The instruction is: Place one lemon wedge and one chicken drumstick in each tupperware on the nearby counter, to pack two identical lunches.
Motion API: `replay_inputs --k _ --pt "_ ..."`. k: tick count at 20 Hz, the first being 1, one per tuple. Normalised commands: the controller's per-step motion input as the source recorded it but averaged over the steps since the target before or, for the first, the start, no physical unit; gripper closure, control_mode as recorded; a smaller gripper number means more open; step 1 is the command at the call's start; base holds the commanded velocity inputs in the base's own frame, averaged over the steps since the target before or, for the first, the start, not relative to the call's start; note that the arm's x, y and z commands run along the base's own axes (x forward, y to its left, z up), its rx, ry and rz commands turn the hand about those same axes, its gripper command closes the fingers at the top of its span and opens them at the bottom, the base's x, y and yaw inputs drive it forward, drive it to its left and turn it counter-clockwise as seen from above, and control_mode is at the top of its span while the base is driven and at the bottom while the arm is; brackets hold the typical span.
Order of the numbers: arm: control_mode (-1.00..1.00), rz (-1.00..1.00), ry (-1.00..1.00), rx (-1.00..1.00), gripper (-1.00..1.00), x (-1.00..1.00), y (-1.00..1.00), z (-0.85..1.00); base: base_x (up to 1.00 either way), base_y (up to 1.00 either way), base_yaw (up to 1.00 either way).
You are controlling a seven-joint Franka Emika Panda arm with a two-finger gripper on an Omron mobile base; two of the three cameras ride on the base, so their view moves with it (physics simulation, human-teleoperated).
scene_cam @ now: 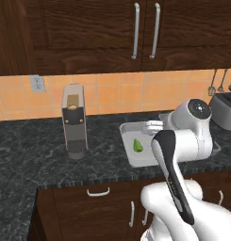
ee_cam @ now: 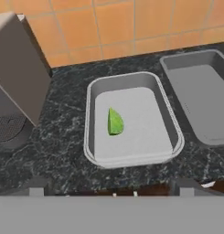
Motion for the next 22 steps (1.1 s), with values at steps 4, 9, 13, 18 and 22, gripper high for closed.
replay_inputs --k 4,9,13,18,22 --pt "-1.00 0.01 -0.30 0.00 -1.00 -0.97 0.00 0.83 0.00 0.00 0.00" --pt "1.00 0.00 -0.10 0.00 -1.00 -0.36 0.00 0.36 -0.49 0.00 0.00" --pt "1.00 0.00 0.00 0.00 -1.00 0.00 0.00 0.00 -0.99 -0.73 -0.05" --pt "1.00 0.00 0.00 0.00 -1.00 0.00 0.00 0.00 -0.88 -1.00 -0.11" --pt "1.00 0.00 0.00 0.00 -1.00 0.00 0.00 0.00 -0.70 -1.00 -0.11"
